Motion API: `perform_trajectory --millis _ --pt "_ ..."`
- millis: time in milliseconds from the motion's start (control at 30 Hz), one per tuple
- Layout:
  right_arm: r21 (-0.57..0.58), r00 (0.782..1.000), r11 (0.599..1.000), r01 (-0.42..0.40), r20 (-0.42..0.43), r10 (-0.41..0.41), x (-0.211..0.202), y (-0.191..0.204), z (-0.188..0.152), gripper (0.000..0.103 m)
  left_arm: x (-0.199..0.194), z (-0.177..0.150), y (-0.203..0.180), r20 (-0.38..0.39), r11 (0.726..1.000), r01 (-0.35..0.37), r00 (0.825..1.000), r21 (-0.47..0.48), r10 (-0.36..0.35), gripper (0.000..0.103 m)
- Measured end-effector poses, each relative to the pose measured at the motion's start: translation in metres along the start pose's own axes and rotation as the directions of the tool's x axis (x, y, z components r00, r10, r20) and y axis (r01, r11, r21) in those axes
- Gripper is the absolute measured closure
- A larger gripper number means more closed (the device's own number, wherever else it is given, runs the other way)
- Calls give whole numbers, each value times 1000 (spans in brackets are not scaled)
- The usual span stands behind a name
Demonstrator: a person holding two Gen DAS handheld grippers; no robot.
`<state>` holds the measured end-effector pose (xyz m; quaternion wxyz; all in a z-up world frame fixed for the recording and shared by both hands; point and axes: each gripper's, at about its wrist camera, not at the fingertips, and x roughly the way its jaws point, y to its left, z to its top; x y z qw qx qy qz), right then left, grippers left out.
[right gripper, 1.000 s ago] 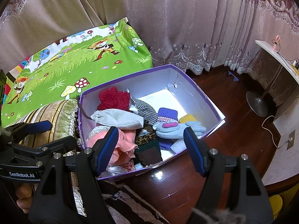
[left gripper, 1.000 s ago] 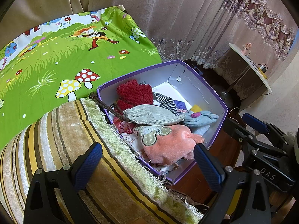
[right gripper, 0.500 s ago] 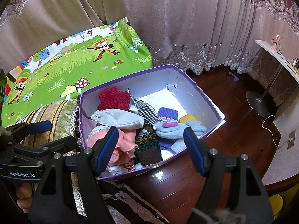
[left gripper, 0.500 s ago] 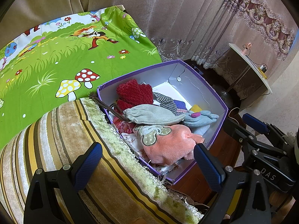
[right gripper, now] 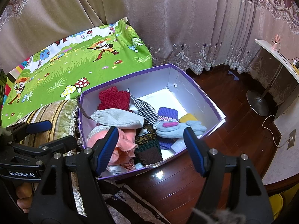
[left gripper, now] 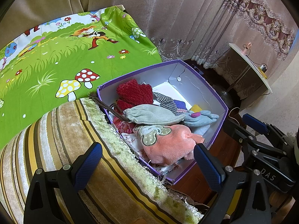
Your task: Organize soft objects
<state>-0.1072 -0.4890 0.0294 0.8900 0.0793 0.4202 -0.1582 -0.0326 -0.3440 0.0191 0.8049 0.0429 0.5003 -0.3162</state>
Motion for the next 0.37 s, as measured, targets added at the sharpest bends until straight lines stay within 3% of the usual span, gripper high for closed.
perform_trajectory --millis 167,367 --pt "8 1000 1000 -1 1 1 -1 -1 -1 28 -7 1 -3 44 999 43 998 13 -44 0" --pt "28 1000 1000 1 3 -1 -1 -5 -3 28 -17 3 -12 114 998 42 992 44 -47 0"
